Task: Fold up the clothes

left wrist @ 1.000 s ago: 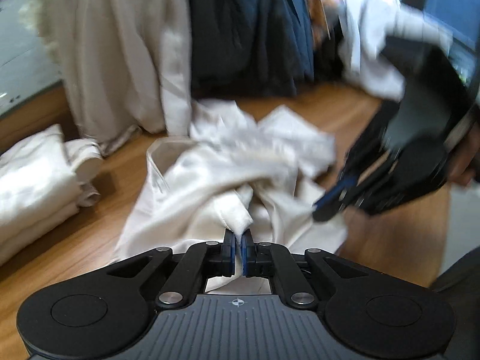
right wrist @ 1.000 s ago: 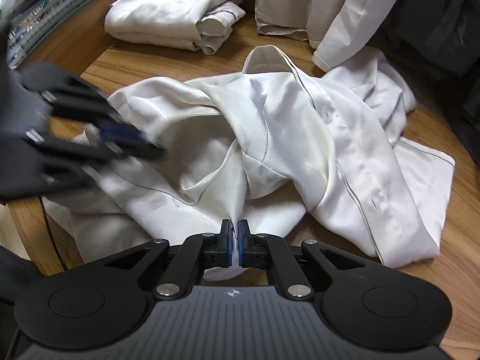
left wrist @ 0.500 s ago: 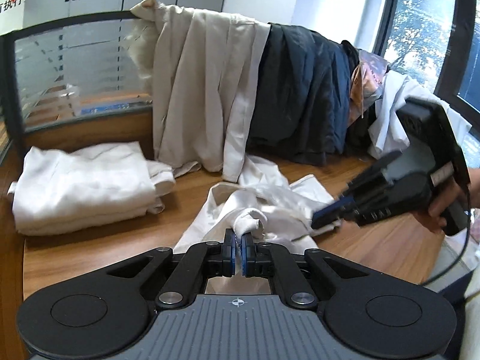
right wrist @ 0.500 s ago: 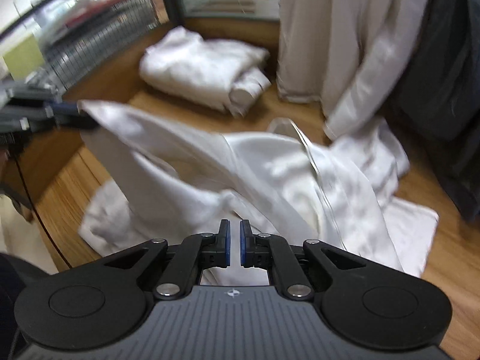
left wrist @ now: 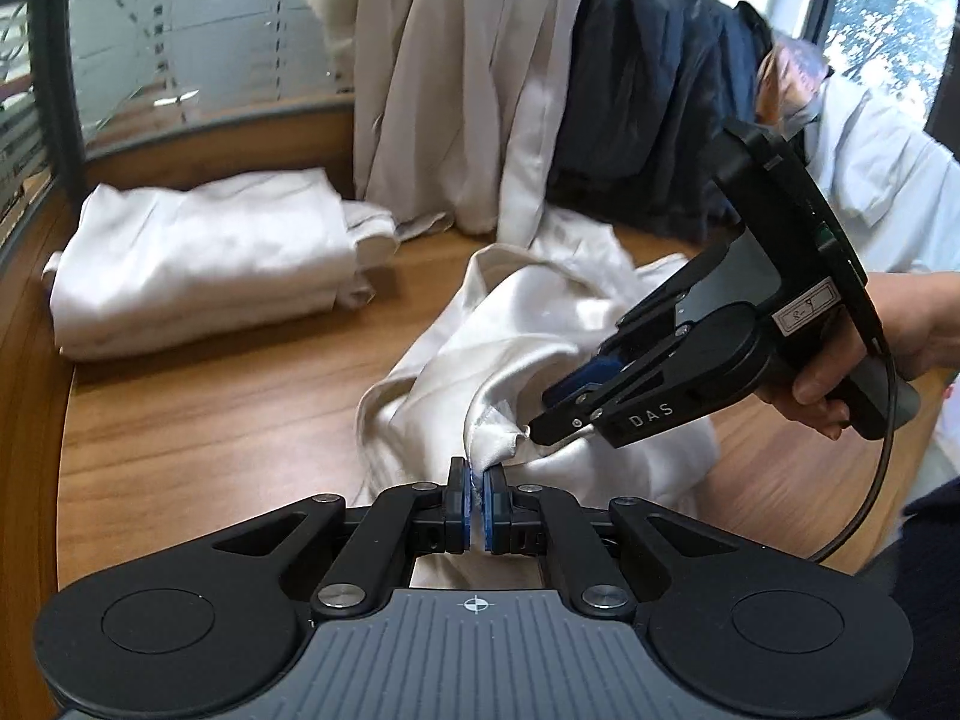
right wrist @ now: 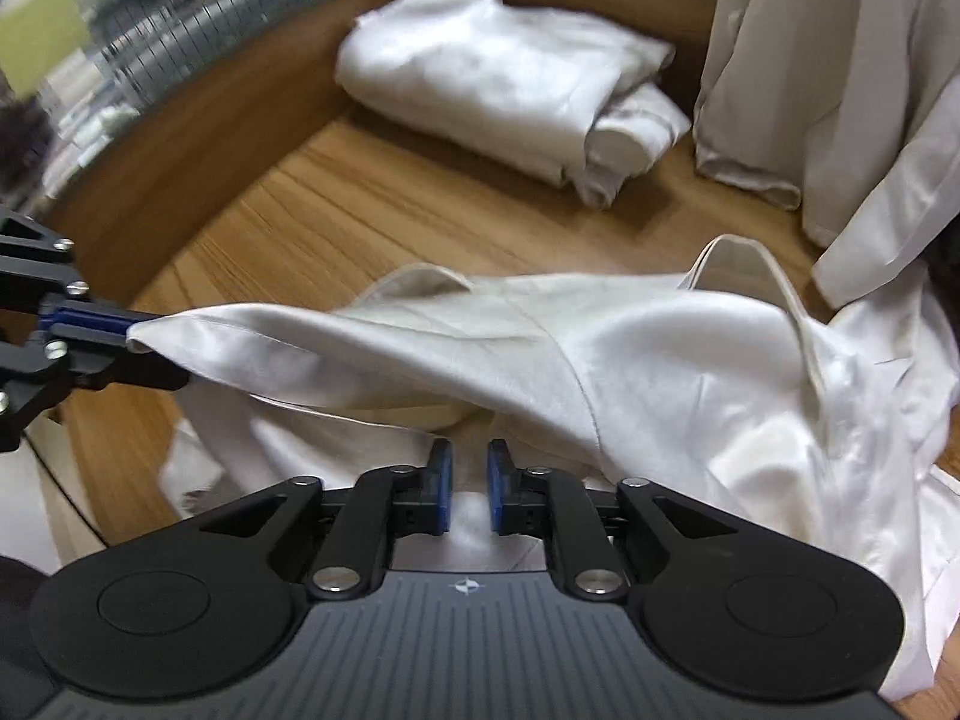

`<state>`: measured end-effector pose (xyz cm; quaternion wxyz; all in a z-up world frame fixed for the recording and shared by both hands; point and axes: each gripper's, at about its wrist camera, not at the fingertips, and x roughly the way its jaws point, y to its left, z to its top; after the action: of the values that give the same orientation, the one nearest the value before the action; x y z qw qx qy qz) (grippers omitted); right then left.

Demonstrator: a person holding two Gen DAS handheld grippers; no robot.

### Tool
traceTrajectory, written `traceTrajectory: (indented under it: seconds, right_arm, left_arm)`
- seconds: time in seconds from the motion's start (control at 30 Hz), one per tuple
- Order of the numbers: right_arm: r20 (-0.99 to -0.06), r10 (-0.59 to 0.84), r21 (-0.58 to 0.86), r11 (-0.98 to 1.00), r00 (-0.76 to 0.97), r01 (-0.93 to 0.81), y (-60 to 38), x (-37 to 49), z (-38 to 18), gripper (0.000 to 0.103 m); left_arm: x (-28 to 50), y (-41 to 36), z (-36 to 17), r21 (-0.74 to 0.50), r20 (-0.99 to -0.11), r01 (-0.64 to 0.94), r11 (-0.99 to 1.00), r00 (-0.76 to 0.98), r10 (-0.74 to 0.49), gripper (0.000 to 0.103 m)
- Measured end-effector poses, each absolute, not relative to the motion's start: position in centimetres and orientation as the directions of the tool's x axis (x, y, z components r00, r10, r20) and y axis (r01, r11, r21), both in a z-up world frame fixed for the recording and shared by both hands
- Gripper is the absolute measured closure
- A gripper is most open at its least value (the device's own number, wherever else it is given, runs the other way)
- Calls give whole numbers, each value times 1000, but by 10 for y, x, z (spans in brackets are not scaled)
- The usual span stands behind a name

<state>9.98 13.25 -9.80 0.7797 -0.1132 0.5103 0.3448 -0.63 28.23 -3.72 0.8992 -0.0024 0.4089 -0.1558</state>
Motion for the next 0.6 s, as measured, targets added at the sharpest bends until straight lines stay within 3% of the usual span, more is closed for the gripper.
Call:
traceTrajectory:
  seconds: [0.07, 0.53, 0.6]
  right_arm:
    - [-879, 400, 153, 754, 261, -639, 138, 101, -106, 58]
    - [-891, 267, -18, 787, 367, -616, 163, 115, -144, 58]
    - [-889, 273, -13, 789, 369, -615, 163, 117, -145, 63]
  left_arm:
    - [-3, 286, -44, -137, -745, 255, 957, 610, -269, 97]
    - [16, 291, -71, -157, -788, 189, 969, 568, -239, 97]
    - [18, 292, -73, -155, -791, 172, 973, 568, -226, 97]
